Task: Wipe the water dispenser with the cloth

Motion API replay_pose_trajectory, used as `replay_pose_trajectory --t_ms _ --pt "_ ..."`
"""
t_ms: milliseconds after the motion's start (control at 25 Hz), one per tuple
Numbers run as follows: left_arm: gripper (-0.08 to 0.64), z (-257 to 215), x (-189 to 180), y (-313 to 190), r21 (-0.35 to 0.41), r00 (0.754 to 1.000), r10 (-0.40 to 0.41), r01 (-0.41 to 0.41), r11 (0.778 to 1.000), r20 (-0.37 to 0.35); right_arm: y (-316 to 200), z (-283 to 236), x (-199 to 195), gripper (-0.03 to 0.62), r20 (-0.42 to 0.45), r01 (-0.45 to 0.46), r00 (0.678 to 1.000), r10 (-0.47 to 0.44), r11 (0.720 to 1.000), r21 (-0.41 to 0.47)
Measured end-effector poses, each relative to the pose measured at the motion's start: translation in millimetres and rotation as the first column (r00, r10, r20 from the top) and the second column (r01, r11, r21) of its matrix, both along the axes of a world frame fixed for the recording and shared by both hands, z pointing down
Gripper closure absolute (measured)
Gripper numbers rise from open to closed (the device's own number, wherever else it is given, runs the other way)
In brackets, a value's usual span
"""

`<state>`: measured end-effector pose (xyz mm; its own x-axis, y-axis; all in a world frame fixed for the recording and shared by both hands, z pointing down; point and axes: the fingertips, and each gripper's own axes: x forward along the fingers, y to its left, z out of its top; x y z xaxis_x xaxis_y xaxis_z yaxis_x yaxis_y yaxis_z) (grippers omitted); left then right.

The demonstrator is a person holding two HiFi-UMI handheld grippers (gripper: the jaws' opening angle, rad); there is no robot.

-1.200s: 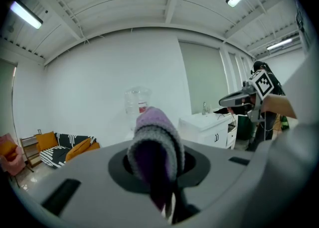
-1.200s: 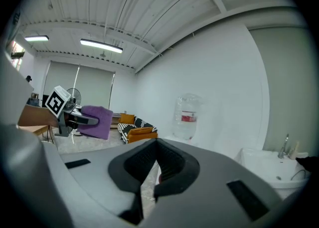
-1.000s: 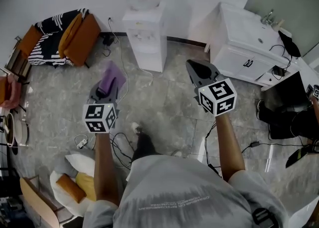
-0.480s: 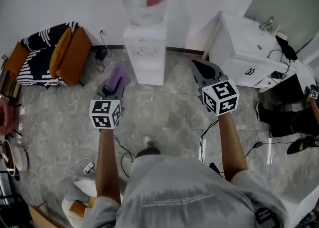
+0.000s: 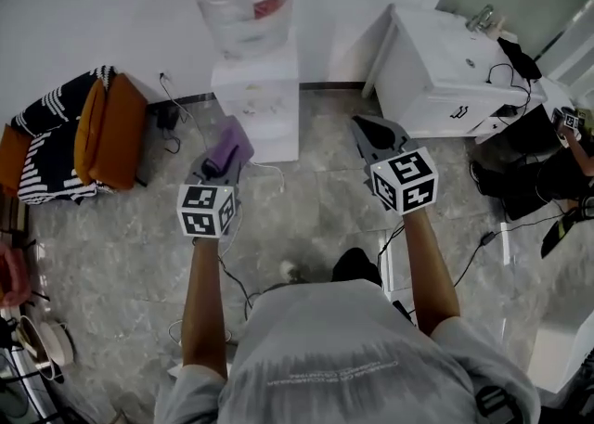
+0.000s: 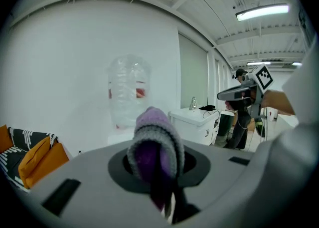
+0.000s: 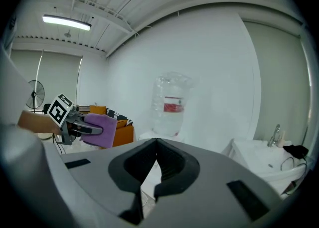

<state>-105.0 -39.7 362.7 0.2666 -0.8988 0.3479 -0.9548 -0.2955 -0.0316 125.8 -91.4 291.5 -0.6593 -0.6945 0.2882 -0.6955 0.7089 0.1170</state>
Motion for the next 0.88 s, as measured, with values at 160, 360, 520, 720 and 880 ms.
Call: replay_pose_trajectory --t_ms 160,360,520,720,880 --pt "0.483 9 10 -37 -0.003 0.999 0.034 -0.034 0.999 -0.007 -24 12 3 0.578 -0.010 -0.029 1.000 0.029 0.999 -0.023" --pt "0.479 26 26 -100 -0.021 1.000 0.023 -0.023 1.000 -0.011 -72 40 4 0.578 -0.023 -0.024 0.999 0.022 0.996 -0.084" --pt "0.480 48 50 -155 -0.034 0.998 0.066 -0.066 0.997 0.002 -117 67 0 0.578 -0.029 -0.003 1.000 -0.002 0.990 -0.141" --pt "0.480 88 83 -223 -0.074 0.991 0.135 -0.134 0.988 0.018 -174 92 -2 0.578 -0.028 0.009 1.000 -0.014 0.982 -0.190" --pt "0.480 130 113 -264 -0.123 0.986 0.163 -0.158 0.980 0.032 -208 117 12 0.578 -0.009 0.002 1.000 -0.004 0.970 -0.242"
